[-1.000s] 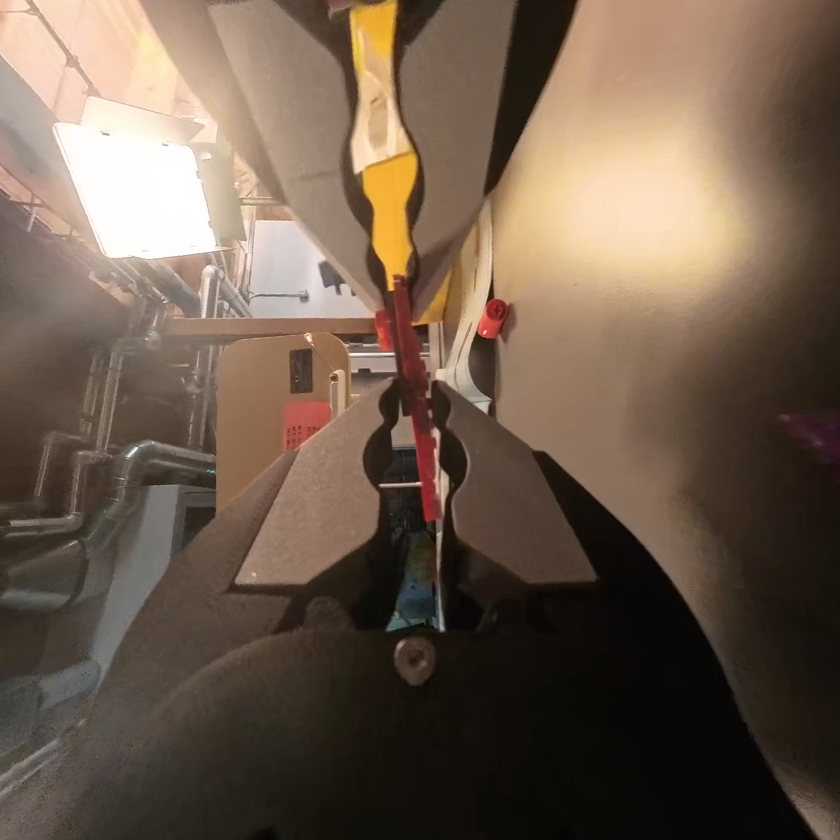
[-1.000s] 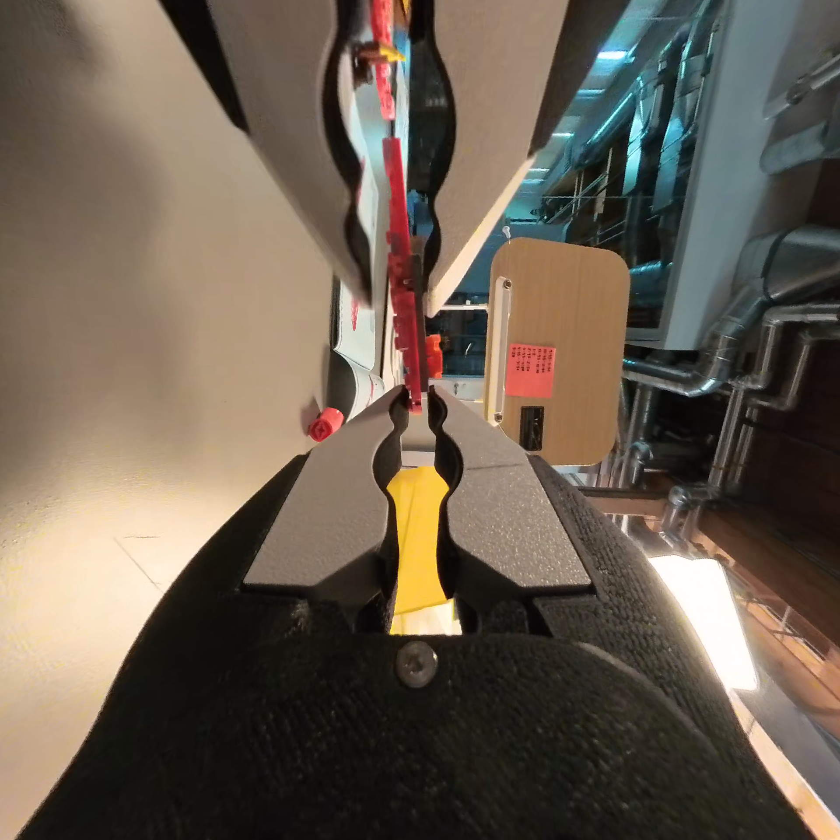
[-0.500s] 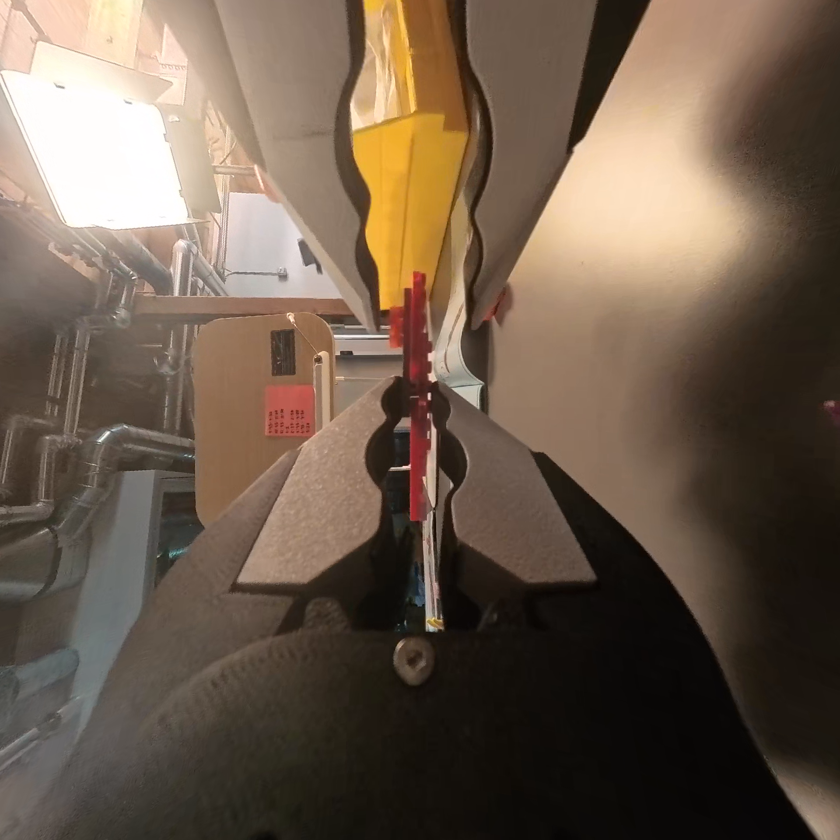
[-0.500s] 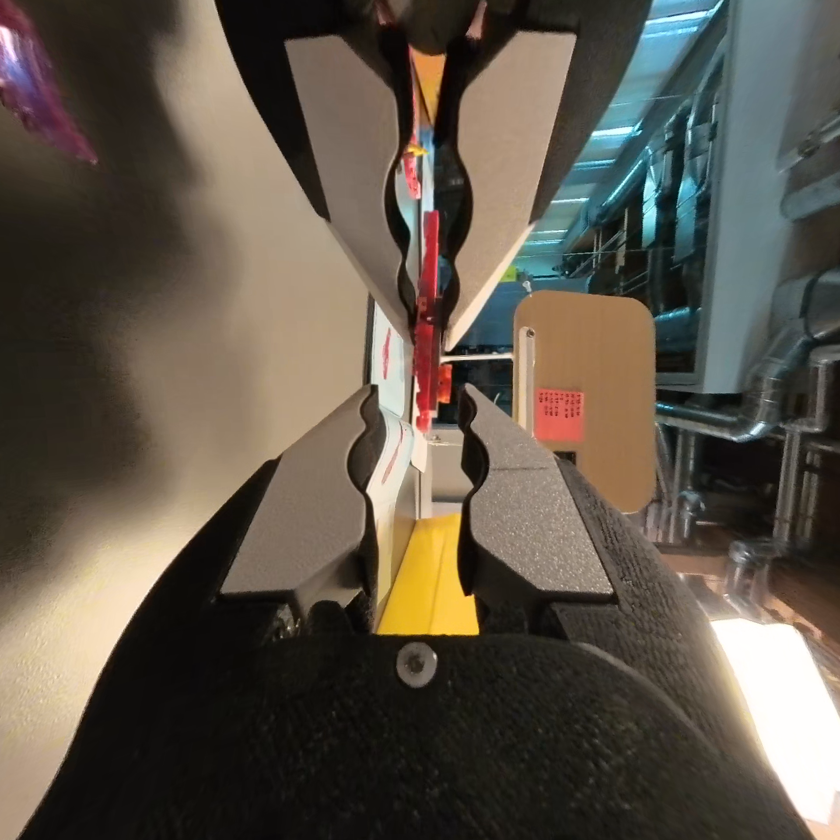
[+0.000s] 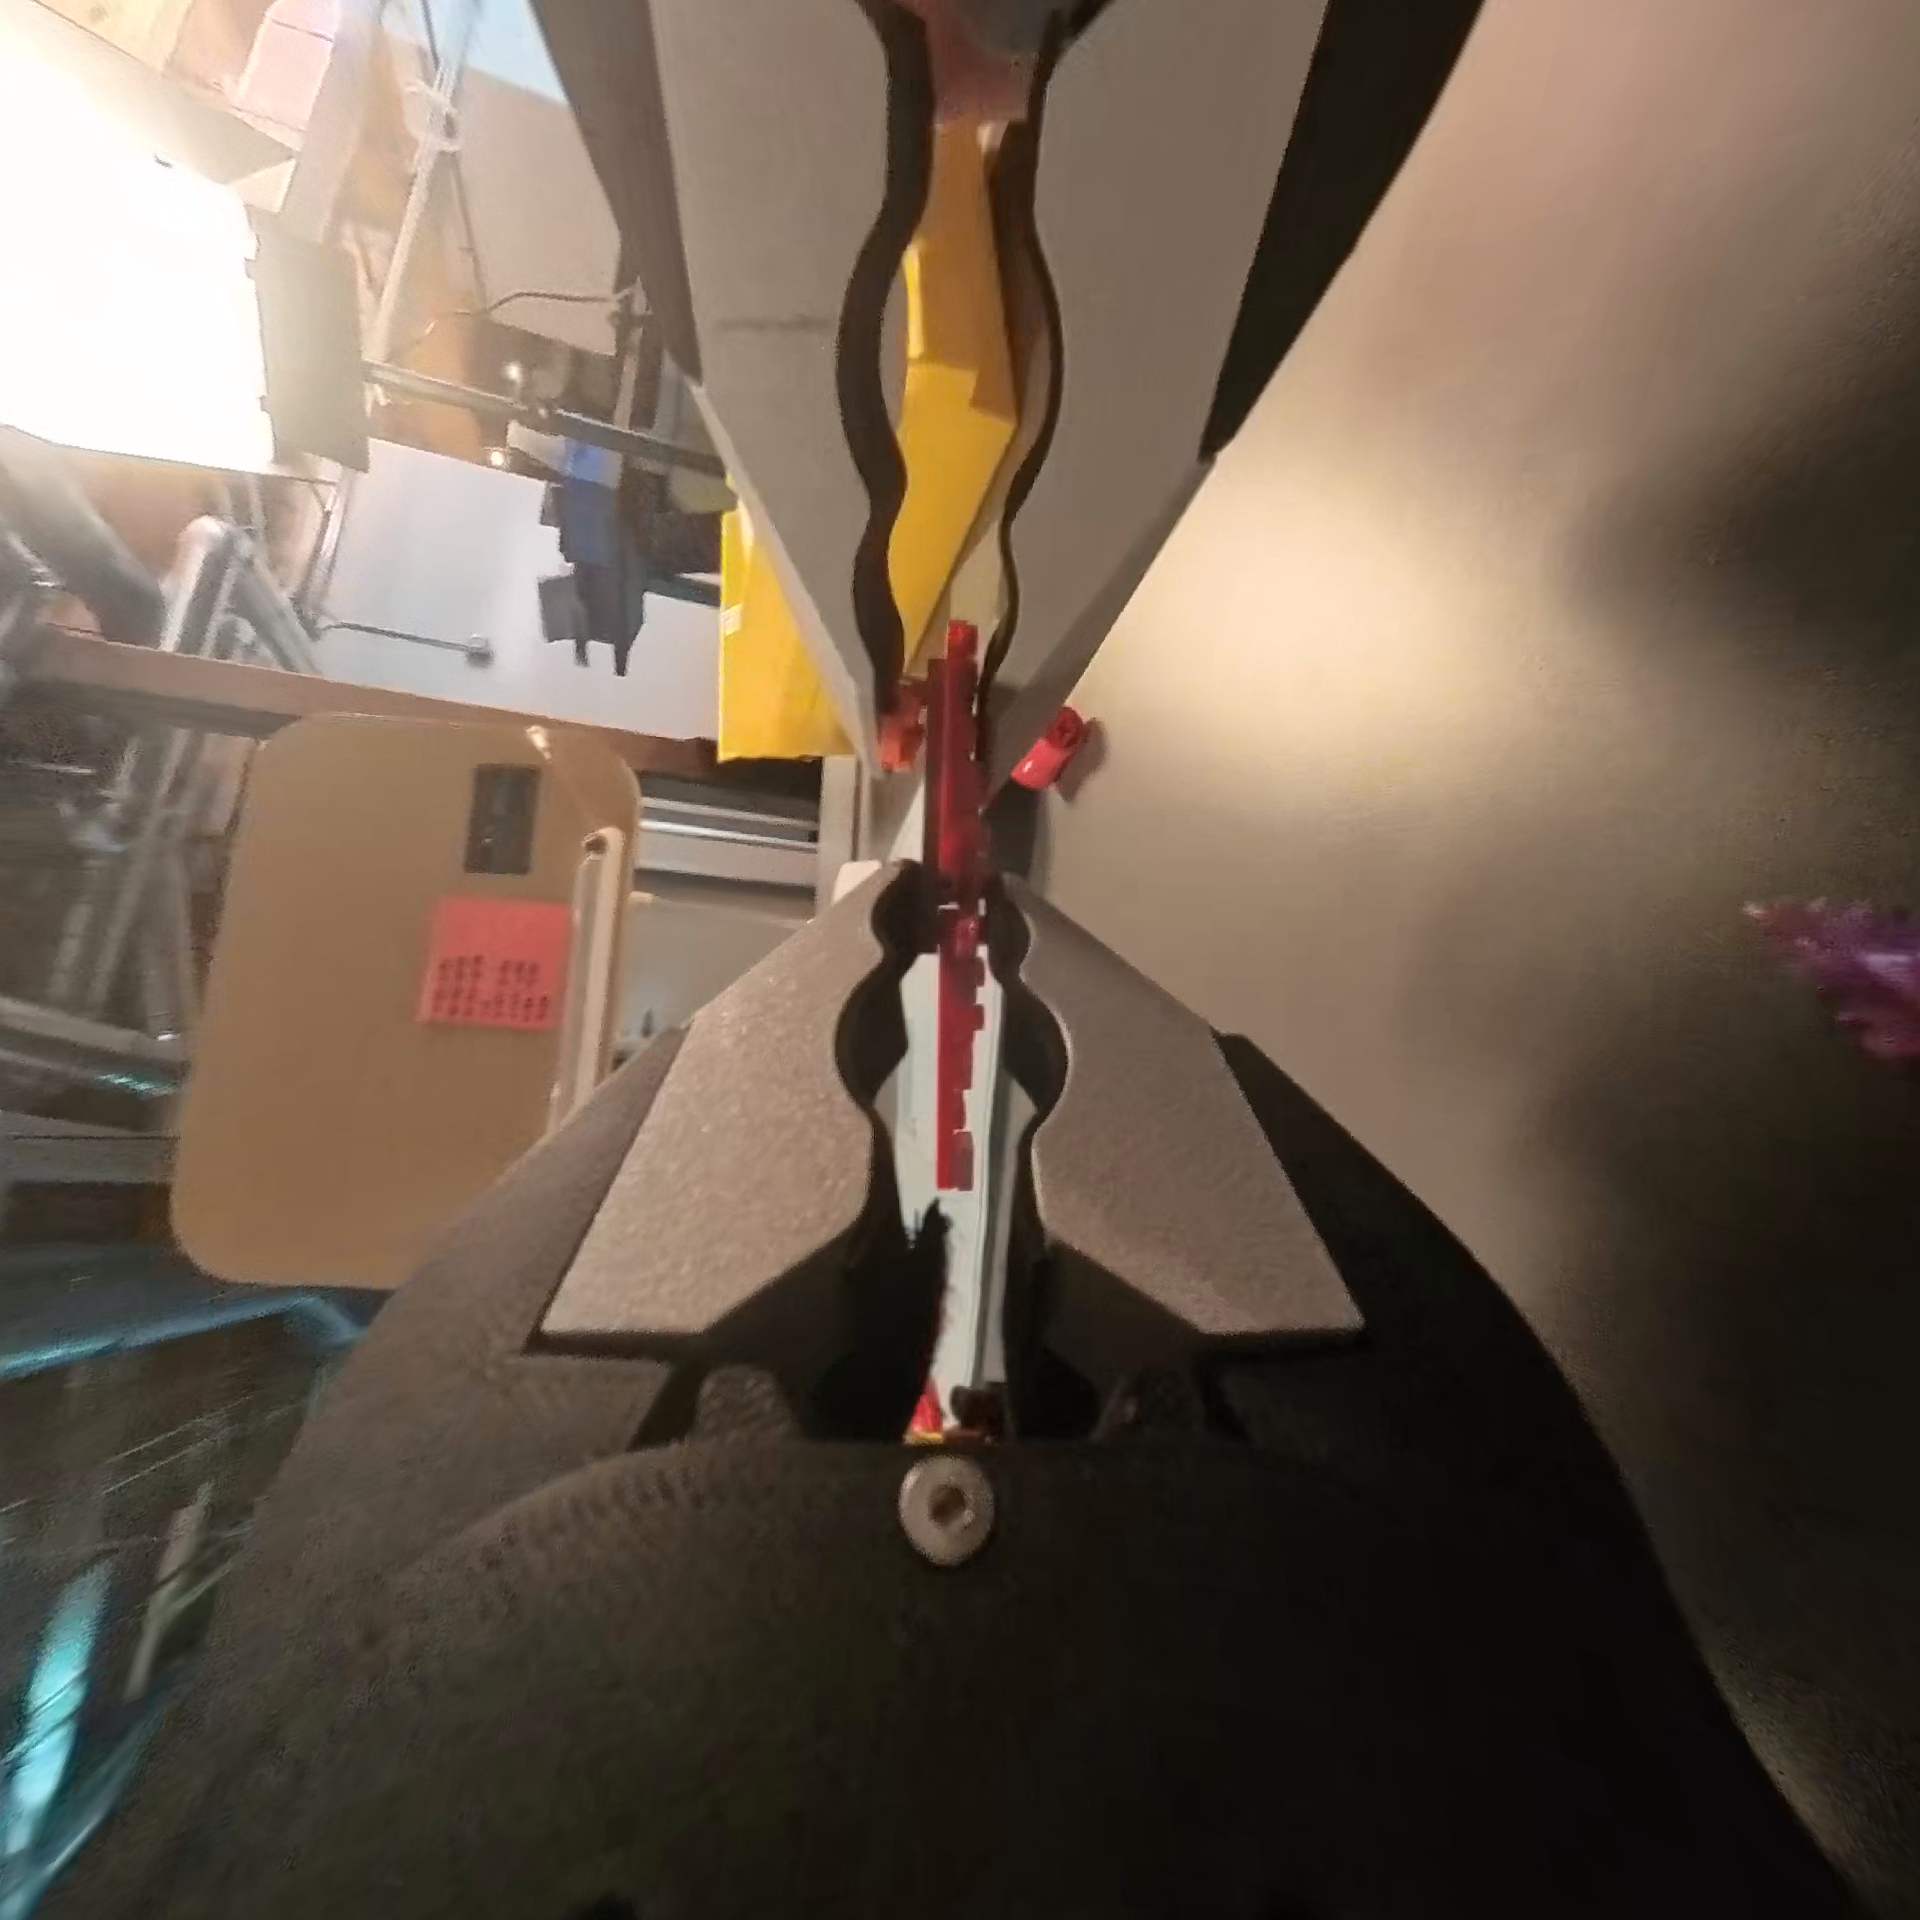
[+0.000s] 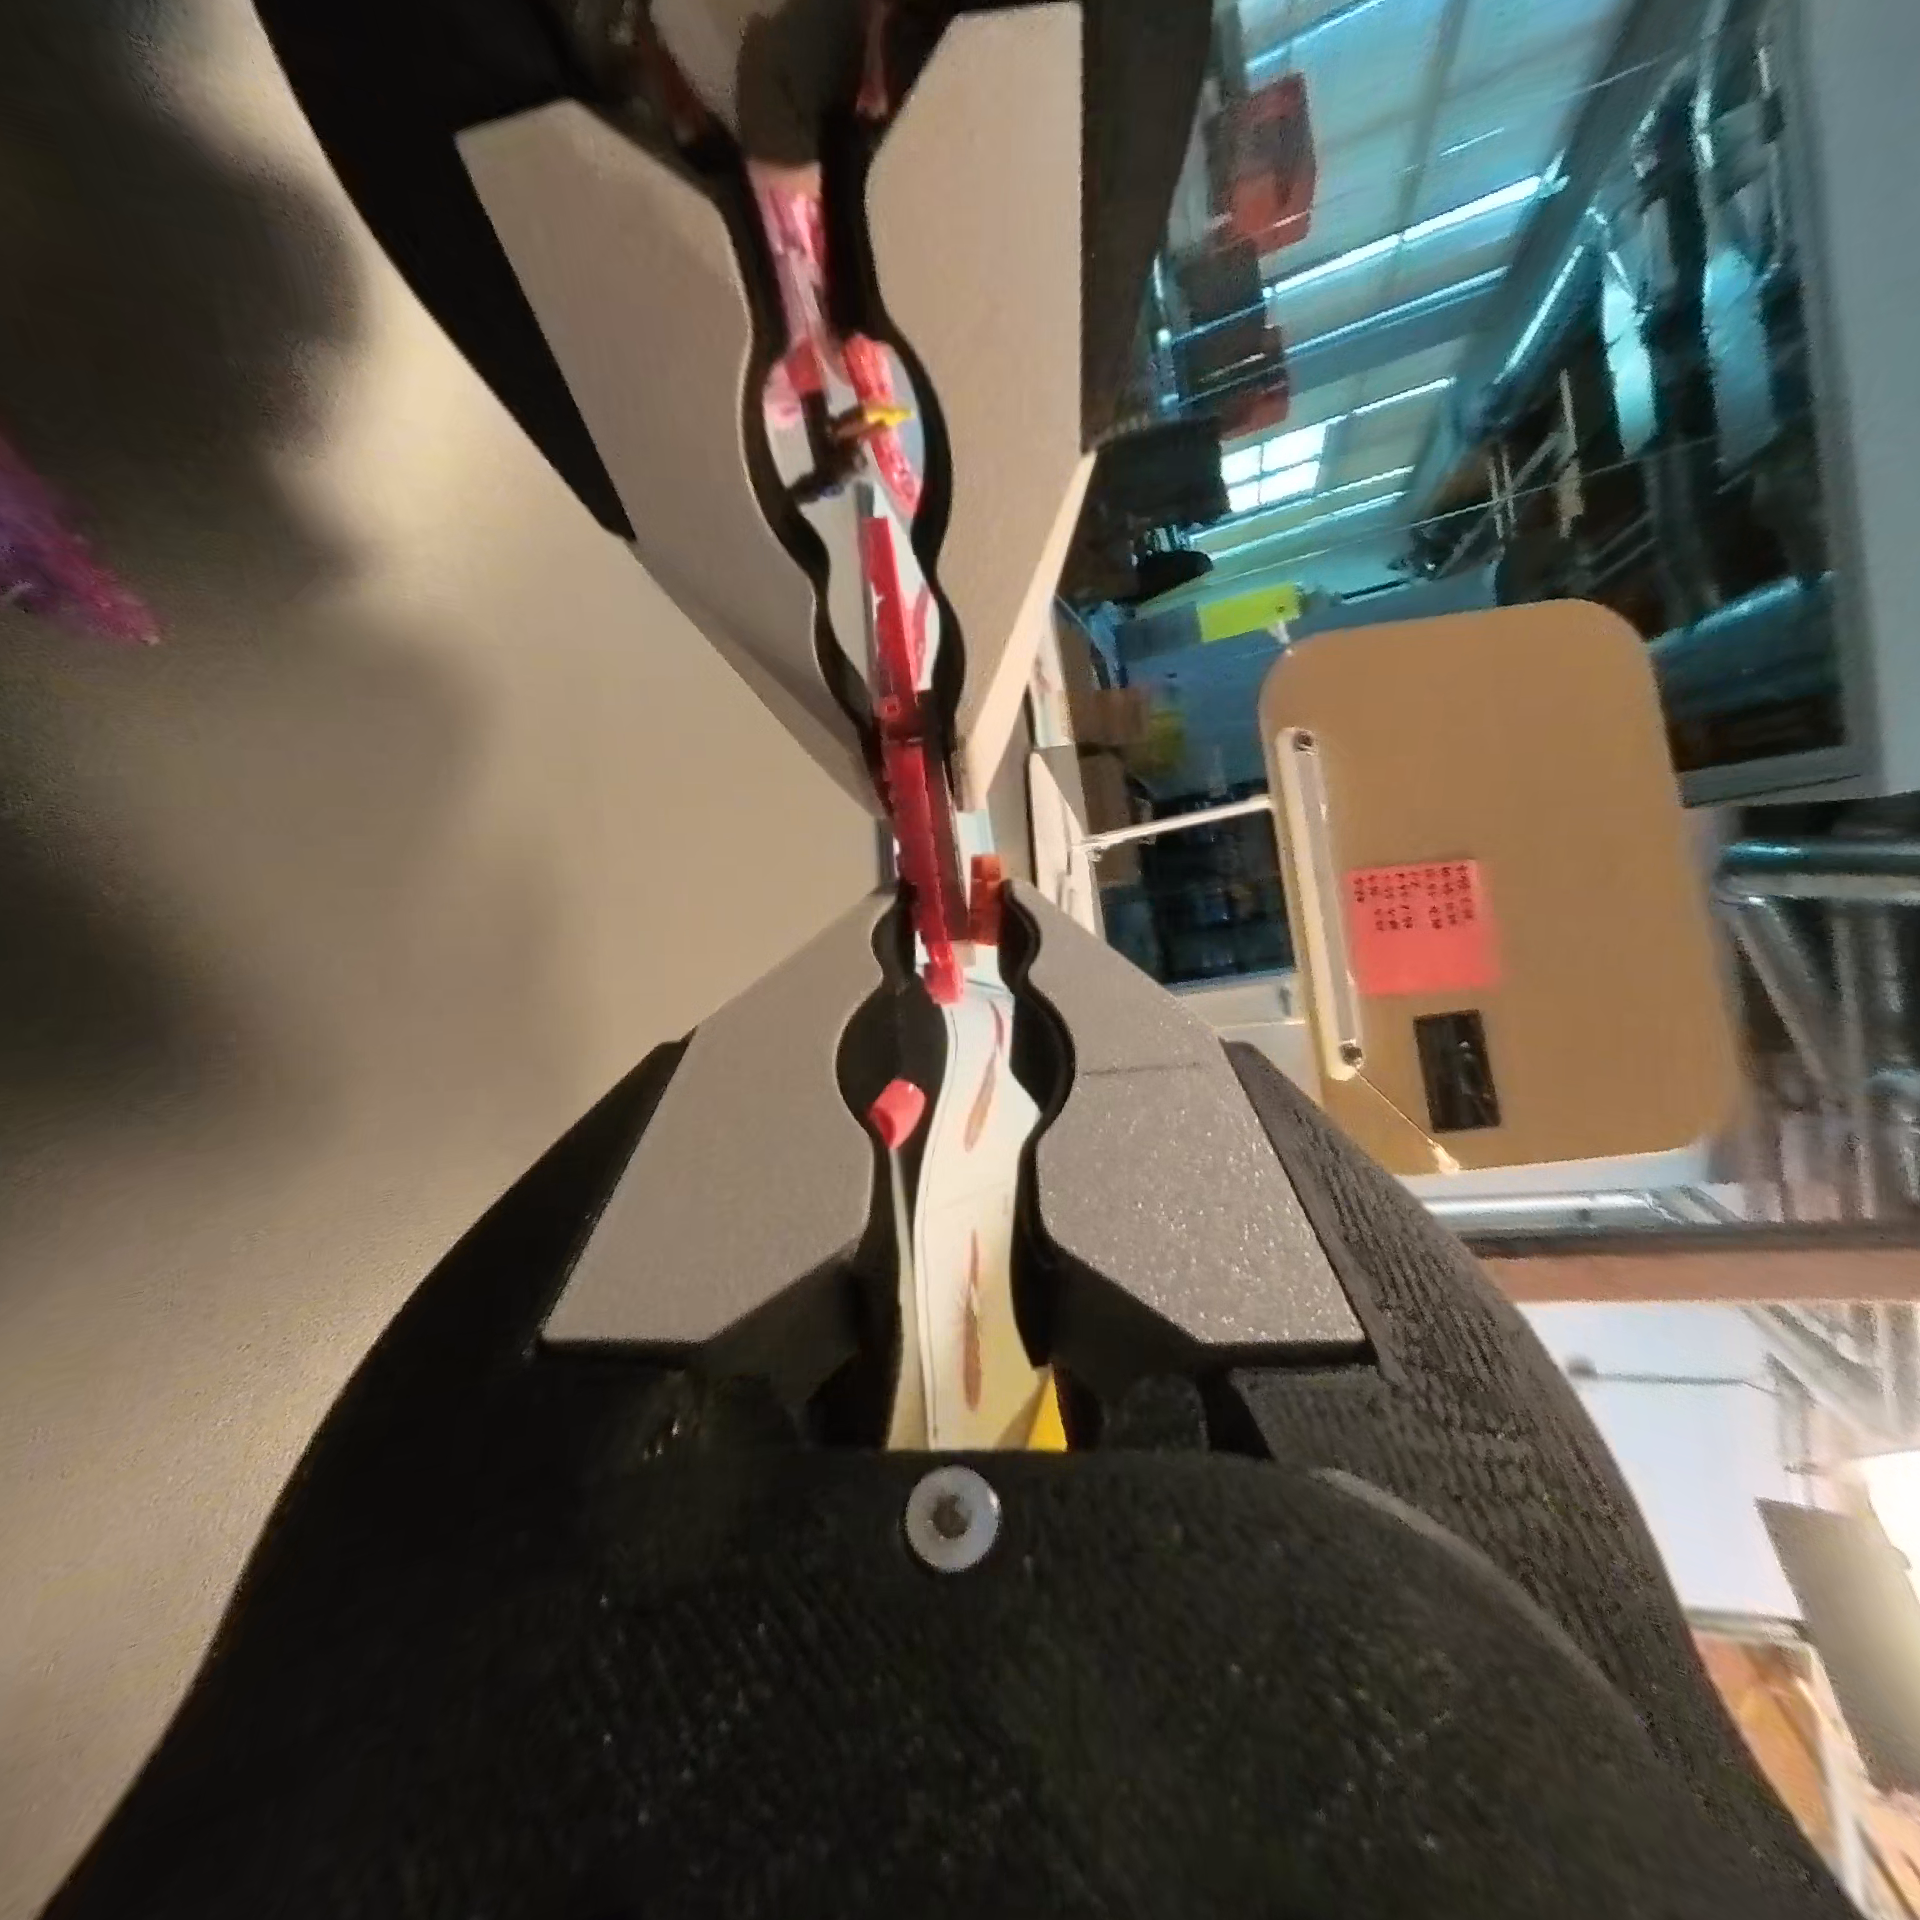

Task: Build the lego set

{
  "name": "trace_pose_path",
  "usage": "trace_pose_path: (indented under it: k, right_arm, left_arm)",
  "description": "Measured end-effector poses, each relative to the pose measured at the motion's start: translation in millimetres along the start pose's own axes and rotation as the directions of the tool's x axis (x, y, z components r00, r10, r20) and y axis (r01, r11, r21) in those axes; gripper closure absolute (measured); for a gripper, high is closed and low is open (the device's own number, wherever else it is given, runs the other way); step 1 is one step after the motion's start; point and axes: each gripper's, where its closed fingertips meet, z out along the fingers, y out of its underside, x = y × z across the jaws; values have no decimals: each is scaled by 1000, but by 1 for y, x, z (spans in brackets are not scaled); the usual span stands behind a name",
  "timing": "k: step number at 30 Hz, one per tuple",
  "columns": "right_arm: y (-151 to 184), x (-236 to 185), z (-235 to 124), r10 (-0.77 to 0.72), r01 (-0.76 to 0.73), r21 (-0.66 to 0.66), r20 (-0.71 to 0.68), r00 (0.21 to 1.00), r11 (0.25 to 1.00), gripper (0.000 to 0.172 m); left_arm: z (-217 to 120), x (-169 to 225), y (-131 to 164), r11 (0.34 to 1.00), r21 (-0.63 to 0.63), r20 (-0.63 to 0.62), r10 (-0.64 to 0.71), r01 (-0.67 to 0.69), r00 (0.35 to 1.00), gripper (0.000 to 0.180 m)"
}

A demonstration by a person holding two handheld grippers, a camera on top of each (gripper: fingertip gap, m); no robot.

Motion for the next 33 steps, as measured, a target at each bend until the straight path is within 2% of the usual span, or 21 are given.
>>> trace_pose_path:
  k: [3, 11, 19, 27, 33]
  right_arm:
    - [-2, -2, 0, 6, -6, 6, 44, 999, 1000, 159]
    - [-5, -5, 1, -11, 7, 49, 84, 996, 999, 159]
    - [-2, -11, 3, -117, 113, 44, 120, 986, 993, 160]
    - [1, -11, 7, -264, 269, -39, 105, 959, 962, 159]
    - [-3, -13, 3, -167, 162, 42, 169, 972, 986, 160]
  left_arm:
    - [-3, 3, -3, 997, 44, -42, -67, 69, 997, 170]
    - [-4, 7, -1, 984, 54, -104, -162, 168, 981, 170]
    - [-2, 12, 1, 990, 8, -112, -136, 138, 984, 170]
    - [-1, 13, 6, 994, -41, -89, -106, 103, 990, 170]
    - [-4, 15, 1, 992, 13, -121, -121, 123, 985, 171]
